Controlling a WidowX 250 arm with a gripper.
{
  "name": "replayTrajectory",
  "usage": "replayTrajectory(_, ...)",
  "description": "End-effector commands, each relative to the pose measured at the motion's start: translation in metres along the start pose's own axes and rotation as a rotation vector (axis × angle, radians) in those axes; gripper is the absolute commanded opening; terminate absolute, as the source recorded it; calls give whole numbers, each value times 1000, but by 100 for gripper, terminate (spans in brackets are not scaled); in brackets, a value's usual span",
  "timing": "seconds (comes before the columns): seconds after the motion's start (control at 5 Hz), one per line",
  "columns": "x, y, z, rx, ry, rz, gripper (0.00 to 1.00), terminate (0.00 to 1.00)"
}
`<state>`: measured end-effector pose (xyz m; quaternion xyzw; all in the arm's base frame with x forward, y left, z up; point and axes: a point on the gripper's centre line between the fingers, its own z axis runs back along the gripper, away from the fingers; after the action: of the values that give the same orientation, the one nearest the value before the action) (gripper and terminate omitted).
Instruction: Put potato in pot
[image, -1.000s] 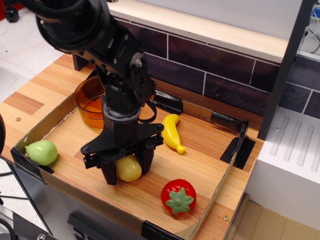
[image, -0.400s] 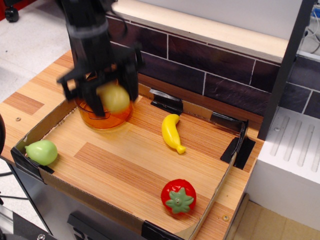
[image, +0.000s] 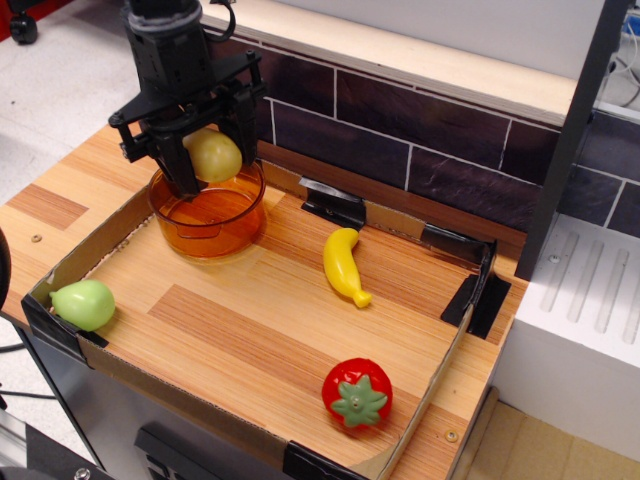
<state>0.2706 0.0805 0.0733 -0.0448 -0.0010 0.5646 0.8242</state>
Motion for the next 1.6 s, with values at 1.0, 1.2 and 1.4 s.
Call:
replayTrajectory(1.0,10,-22,31,-8,-50,-77,100,0)
replayTrajectory(1.2,-1,-24,54,8,-57,-126,100,0)
replayTrajectory(1.4,-1,-24,54,8,-57,-126,100,0)
